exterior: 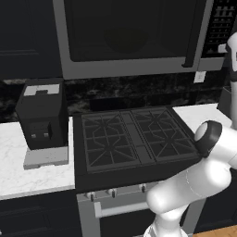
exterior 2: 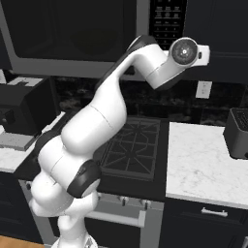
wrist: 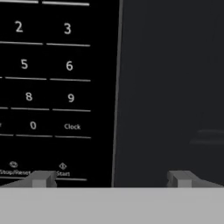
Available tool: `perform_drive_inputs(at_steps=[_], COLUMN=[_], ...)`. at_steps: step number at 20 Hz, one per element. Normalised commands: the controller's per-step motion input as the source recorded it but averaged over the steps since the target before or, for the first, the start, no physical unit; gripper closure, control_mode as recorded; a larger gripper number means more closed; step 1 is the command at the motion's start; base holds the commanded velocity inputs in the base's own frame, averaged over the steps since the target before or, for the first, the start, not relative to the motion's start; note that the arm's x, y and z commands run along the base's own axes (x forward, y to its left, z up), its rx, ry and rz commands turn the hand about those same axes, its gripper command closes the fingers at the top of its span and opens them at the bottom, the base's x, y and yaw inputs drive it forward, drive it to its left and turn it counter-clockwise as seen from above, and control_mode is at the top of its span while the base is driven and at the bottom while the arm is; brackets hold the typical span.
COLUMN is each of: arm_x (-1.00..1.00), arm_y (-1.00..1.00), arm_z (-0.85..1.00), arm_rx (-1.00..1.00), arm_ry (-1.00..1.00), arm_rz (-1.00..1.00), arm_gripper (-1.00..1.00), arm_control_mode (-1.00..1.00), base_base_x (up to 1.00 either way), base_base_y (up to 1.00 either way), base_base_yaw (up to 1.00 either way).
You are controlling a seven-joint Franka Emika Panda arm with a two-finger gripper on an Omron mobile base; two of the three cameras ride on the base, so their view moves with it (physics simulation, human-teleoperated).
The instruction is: Open the microwave, place the bowl with waffle inside the microwave, then close the microwave door and turn it on.
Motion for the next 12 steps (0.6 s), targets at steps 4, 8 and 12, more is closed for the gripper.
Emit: perform_drive_inputs(at_steps=[4,8,12], arm_x=[0.21,0.12,0.08], arm_y=[0.00,0.00,0.00], arm_z=[-0.06,-0.13,-0.12], arm_rx=[0.00,0.00,0.00], arm_ry=[0.01,0.00,0.00], arm_rz=[0.00,0.00,0.00], arm_gripper=[-1.00,-1.00,-1.00], arm_control_mode=[-1.00,-1.00,-1.00], base_base_x=[0.00,0.00,0.00], base_base_y=[0.00,0.00,0.00], base_base_yaw=[0.00,0.00,0.00])
